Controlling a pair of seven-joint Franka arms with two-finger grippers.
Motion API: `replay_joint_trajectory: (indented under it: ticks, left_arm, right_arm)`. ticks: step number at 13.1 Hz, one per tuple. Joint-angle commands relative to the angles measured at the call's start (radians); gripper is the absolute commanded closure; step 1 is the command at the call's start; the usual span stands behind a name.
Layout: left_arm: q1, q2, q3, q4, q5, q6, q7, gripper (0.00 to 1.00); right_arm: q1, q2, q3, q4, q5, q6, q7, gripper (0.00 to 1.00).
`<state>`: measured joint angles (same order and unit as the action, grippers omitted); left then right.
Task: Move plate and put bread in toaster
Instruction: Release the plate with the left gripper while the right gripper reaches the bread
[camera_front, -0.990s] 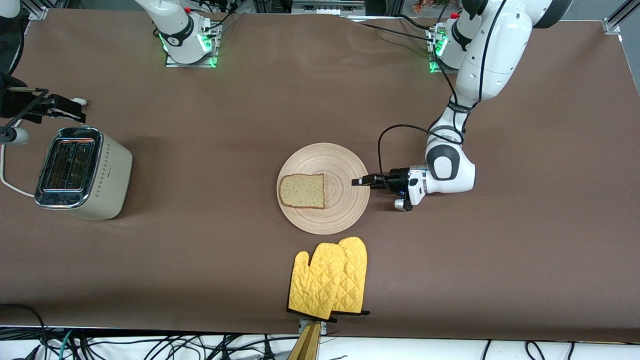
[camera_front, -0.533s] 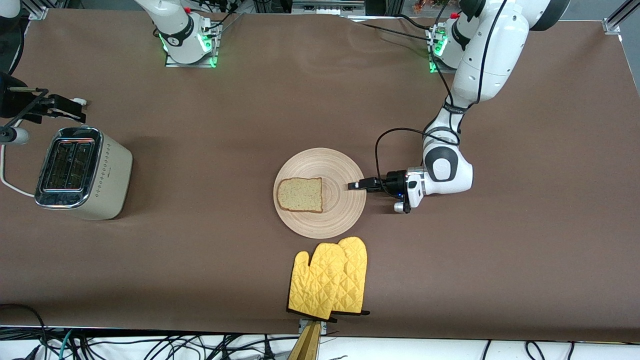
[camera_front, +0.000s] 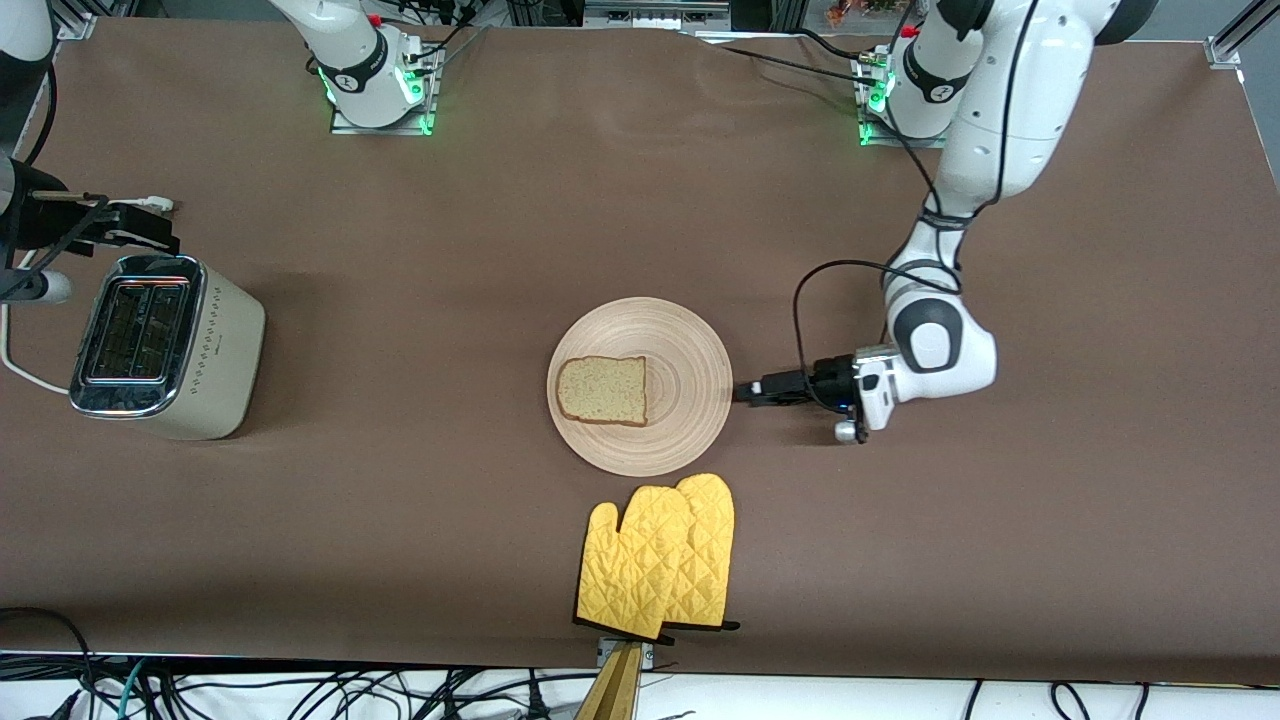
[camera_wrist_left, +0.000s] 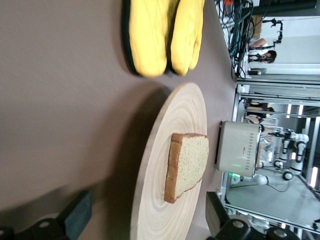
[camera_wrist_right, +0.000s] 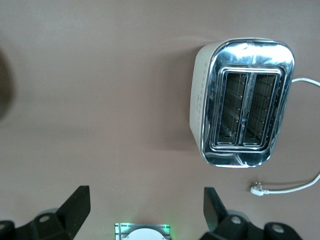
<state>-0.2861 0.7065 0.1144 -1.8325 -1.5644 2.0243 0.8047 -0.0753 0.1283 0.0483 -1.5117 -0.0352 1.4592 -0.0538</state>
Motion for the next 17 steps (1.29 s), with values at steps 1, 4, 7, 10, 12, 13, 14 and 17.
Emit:
replay_joint_trajectory:
  ticks: [1, 4, 7, 10, 12, 13, 14, 17]
  left_arm:
    - [0.132, -0.206, -0.012, -0.129, 0.232, -0.013, -0.102, 0.0]
    - [0.284, -0.382, -0.067, -0.143, 0.61, -0.022, -0.364, 0.0]
    - [0.347, -0.481, -0.079, -0.143, 0.861, -0.065, -0.475, 0.0]
    - [0.378, -0.57, -0.093, -0.143, 1.085, -0.085, -0.589, 0.0]
    - [0.384, -0.625, -0.12, -0.131, 1.243, -0.124, -0.718, 0.0]
    - [0.386, -0.643, -0.142, -0.128, 1.309, -0.133, -0.763, 0.0]
    - [0.384, -0.662, -0.15, -0.126, 1.369, -0.138, -0.792, 0.0]
    - [0.384, -0.68, -0.206, -0.084, 1.501, -0.182, -0.915, 0.0]
  right_arm:
    - [0.002, 0.004, 0.005, 0.024, 0.003, 0.01, -0.006, 0.0]
    - [0.003, -0.003, 0.008, 0.022, 0.014, 0.009, -0.005, 0.0]
    - [0.044, 0.028, 0.012, 0.021, 0.072, 0.05, 0.076, 0.0]
    - [0.152, 0.103, 0.012, 0.021, 0.153, 0.16, 0.238, 0.0]
    - [0.241, 0.167, 0.012, 0.021, 0.153, 0.271, 0.339, 0.0]
    - [0.279, 0.207, 0.012, 0.021, 0.153, 0.326, 0.379, 0.0]
    - [0.31, 0.246, 0.012, 0.021, 0.153, 0.376, 0.399, 0.0]
    - [0.356, 0.335, 0.012, 0.021, 0.155, 0.461, 0.405, 0.0]
